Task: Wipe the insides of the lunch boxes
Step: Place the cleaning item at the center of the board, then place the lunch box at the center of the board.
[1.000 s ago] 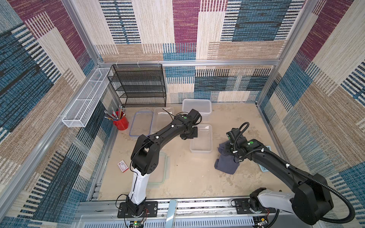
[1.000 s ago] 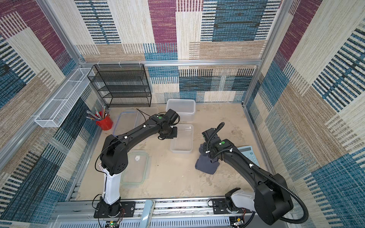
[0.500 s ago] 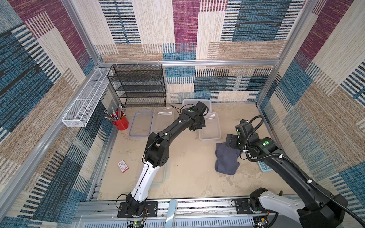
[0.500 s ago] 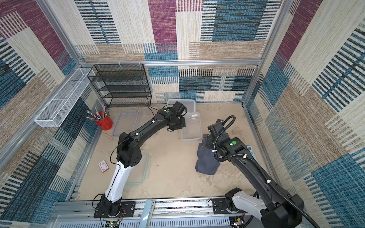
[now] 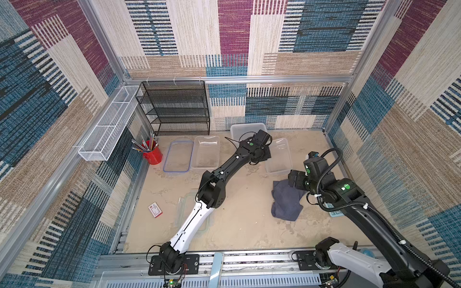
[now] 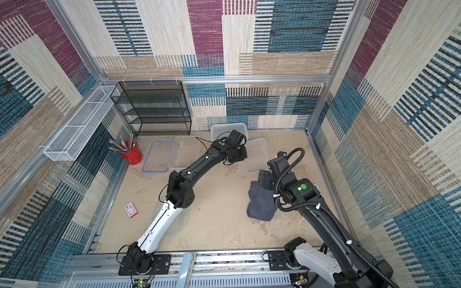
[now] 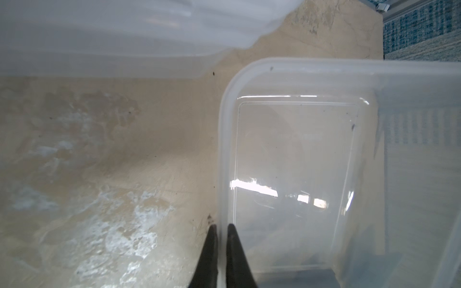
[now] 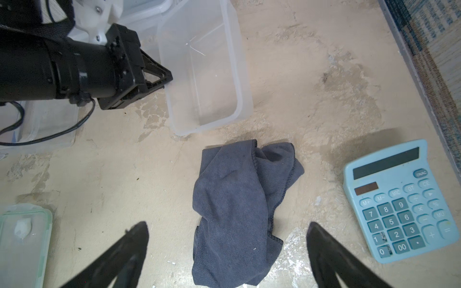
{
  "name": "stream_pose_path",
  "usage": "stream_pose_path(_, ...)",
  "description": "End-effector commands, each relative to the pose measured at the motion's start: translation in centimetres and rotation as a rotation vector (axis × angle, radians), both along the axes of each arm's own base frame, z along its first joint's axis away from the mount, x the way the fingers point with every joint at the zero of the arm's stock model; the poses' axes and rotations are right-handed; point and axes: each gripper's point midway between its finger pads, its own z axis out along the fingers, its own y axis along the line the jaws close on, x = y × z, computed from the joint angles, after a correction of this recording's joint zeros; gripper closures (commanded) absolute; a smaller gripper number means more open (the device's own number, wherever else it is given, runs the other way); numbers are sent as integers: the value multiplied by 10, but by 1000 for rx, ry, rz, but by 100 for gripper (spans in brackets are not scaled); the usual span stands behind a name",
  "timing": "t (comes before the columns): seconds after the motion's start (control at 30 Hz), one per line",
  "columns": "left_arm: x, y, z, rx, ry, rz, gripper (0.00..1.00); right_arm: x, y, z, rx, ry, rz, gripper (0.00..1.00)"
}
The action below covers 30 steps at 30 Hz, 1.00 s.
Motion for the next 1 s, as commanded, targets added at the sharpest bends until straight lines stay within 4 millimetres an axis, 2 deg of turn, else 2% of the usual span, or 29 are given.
stream_pose_path(0.0, 4, -22, 7, -100, -22, -14, 100, -4, -1, 0, 19, 0, -11, 1)
stream_pose_path(0.17, 1, -50, -2, -220, 13, -30, 94, -10, -3, -1, 43, -2, -27, 1)
stream_pose_path(0.47, 0, -81, 6, -317, -39, -33, 80, -25, -9, -4, 75, -3, -54, 1)
stream_pose_path(0.63, -1, -92, 6, -375, -31, -33, 77, -30, -11, -4, 90, -6, -68, 1)
stream_pose_path(0.8, -6, -102, 15, -429, -27, -57, 74, -31, -11, -3, 103, -10, -68, 1)
stream_pose_path(0.97, -12, -92, 40, -404, -48, -88, 70, -24, -3, 2, 123, -35, -37, 1)
